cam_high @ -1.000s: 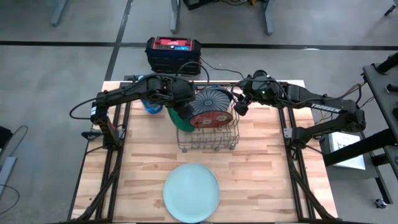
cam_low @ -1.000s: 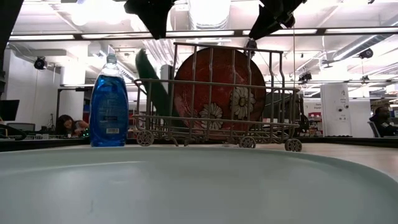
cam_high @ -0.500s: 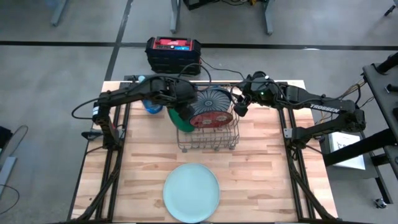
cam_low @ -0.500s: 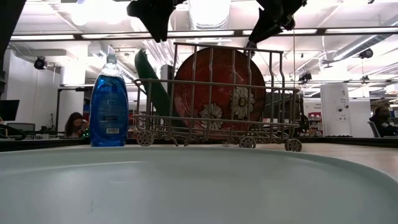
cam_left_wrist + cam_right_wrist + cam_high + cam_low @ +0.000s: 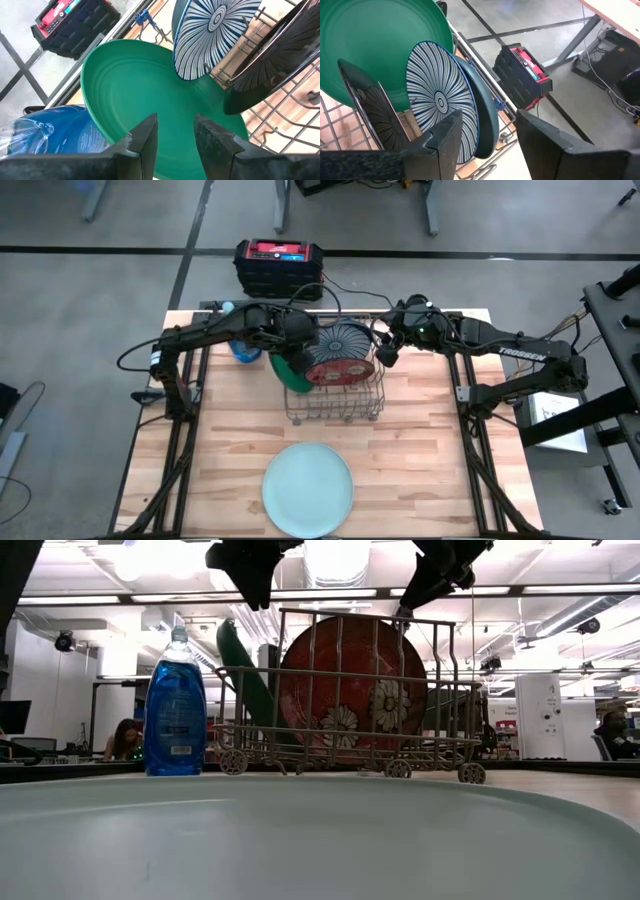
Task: Sort dishes
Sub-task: Put the green plate into the gray dishwasher rack
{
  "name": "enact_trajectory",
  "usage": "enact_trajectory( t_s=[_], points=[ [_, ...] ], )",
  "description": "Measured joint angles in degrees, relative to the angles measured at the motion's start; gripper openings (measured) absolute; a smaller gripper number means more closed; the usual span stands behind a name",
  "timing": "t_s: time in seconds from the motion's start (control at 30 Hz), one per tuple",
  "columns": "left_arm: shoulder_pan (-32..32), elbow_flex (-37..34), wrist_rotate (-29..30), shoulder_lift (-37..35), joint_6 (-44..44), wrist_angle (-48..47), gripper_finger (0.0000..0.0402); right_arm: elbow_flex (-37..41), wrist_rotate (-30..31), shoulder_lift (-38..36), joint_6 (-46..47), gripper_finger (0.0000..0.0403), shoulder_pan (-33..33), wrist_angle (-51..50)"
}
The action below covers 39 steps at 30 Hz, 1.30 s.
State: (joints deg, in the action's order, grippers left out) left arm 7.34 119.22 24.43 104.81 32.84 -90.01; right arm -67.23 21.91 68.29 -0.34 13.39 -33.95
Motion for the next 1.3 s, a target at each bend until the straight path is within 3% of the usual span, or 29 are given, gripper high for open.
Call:
enact_trajectory(
  t_s=[1.3],
  points=[
    [0.0,-0.1,0.0,0.0,-0.4,0.0,0.0116,1.3,0.0,0.0,0.1,0.0179,0.0,0.1]
  ],
)
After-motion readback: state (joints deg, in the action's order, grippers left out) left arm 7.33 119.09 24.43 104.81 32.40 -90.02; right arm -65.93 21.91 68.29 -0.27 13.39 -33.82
